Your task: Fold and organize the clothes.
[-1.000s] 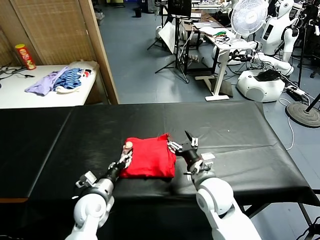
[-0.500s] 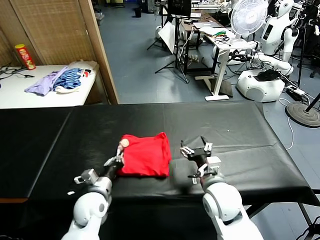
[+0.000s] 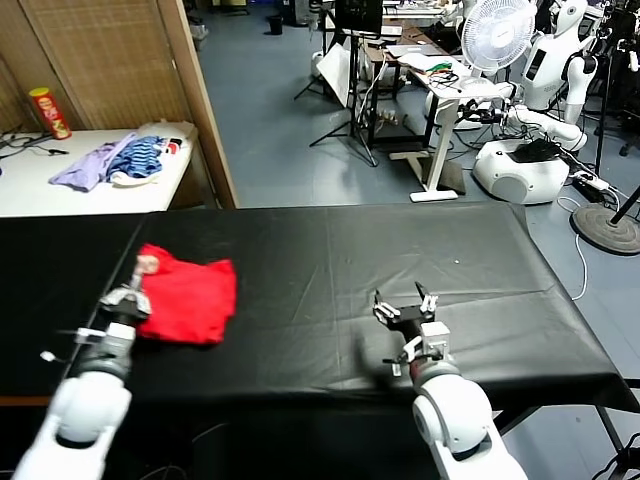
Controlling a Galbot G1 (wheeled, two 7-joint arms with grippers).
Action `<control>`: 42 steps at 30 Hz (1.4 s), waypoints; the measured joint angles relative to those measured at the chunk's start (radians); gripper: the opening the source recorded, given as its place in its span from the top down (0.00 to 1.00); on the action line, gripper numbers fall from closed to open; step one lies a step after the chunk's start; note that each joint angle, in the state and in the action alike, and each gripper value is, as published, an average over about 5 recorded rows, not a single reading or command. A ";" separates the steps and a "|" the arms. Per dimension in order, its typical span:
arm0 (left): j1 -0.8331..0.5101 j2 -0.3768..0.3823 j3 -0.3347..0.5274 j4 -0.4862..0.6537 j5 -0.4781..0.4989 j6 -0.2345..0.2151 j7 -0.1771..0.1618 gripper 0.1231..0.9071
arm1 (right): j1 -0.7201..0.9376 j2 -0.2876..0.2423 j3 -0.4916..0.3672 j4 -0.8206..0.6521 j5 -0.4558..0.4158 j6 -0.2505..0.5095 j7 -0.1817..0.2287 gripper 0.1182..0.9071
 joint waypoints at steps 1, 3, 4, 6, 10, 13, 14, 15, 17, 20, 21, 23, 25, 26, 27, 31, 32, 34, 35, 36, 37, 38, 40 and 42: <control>0.006 0.015 -0.004 -0.018 -0.010 0.000 0.007 0.95 | 0.000 0.002 -0.002 0.000 -0.001 0.000 0.000 0.14; 0.017 0.031 0.002 -0.063 -0.068 0.000 0.020 0.95 | -0.003 0.003 -0.004 -0.001 -0.004 0.000 -0.001 0.14; 0.019 0.032 0.011 -0.085 -0.109 0.002 0.022 0.95 | -0.005 0.003 -0.004 0.000 -0.006 0.000 -0.001 0.14; 0.019 0.021 0.042 -0.123 -0.212 0.007 0.021 0.95 | -0.012 0.002 -0.003 0.002 -0.011 0.000 -0.002 0.14; -0.005 -0.046 0.151 -0.145 -0.405 0.017 -0.005 0.95 | -0.032 0.000 0.006 0.013 -0.017 0.003 -0.007 0.14; -0.037 -0.130 0.243 -0.125 -0.494 0.018 -0.019 0.95 | -0.045 -0.003 0.013 0.019 -0.015 0.008 -0.018 0.14; -0.048 -0.161 0.271 -0.113 -0.505 0.016 -0.019 0.95 | -0.049 -0.005 0.014 0.020 -0.013 0.012 -0.024 0.14; -0.058 -0.191 0.295 -0.101 -0.508 0.013 -0.017 0.95 | -0.051 -0.008 0.015 0.020 -0.012 0.014 -0.031 0.14; -0.072 -0.247 0.334 -0.072 -0.499 0.002 -0.008 0.95 | -0.054 -0.013 0.014 0.022 -0.006 0.021 -0.046 0.14; -0.080 -0.314 0.383 -0.031 -0.470 -0.028 0.027 0.91 | -0.051 -0.025 0.008 0.020 0.019 0.015 -0.069 0.14; -0.080 -0.330 0.398 -0.022 -0.461 -0.040 0.046 0.85 | -0.048 -0.029 0.004 0.019 0.034 0.006 -0.074 0.14; -0.078 -0.350 0.419 -0.012 -0.457 -0.062 0.087 0.74 | -0.040 -0.036 -0.004 0.013 0.072 -0.021 -0.079 0.14; -0.074 -0.359 0.431 -0.012 -0.476 -0.084 0.134 0.59 | -0.029 -0.040 -0.014 0.006 0.116 -0.048 -0.076 0.14; -0.072 -0.360 0.434 -0.015 -0.491 -0.093 0.154 0.53 | -0.022 -0.040 -0.020 0.002 0.141 -0.058 -0.073 0.14; -0.069 -0.361 0.435 -0.020 -0.507 -0.102 0.172 0.44 | -0.014 -0.040 -0.027 -0.004 0.166 -0.065 -0.070 0.14; -0.068 -0.354 0.431 -0.050 -0.538 -0.128 0.194 0.21 | 0.039 -0.027 -0.062 -0.042 0.282 -0.072 -0.052 0.14; -0.068 -0.350 0.427 -0.057 -0.535 -0.135 0.194 0.18 | 0.056 -0.021 -0.072 -0.057 0.309 -0.070 -0.044 0.14; -0.065 -0.337 0.417 -0.067 -0.525 -0.150 0.194 0.15 | 0.091 -0.009 -0.092 -0.091 0.351 -0.062 -0.029 0.14; -0.062 -0.329 0.410 -0.072 -0.521 -0.156 0.194 0.14 | 0.108 -0.002 -0.100 -0.111 0.368 -0.057 -0.020 0.14; -0.057 -0.320 0.404 -0.077 -0.518 -0.161 0.194 0.14 | 0.124 0.006 -0.109 -0.133 0.382 -0.052 -0.011 0.14; -0.051 -0.311 0.397 -0.082 -0.517 -0.165 0.194 0.14 | 0.139 0.014 -0.116 -0.155 0.395 -0.048 -0.002 0.14; -0.045 -0.302 0.390 -0.087 -0.516 -0.169 0.194 0.14 | 0.153 0.022 -0.121 -0.177 0.409 -0.048 0.008 0.14; -0.032 -0.283 0.375 -0.096 -0.517 -0.176 0.193 0.14 | 0.178 0.039 -0.127 -0.220 0.445 -0.052 0.029 0.17; -0.019 -0.265 0.357 -0.103 -0.525 -0.180 0.194 0.14 | 0.200 0.056 -0.128 -0.261 0.487 -0.059 0.042 0.24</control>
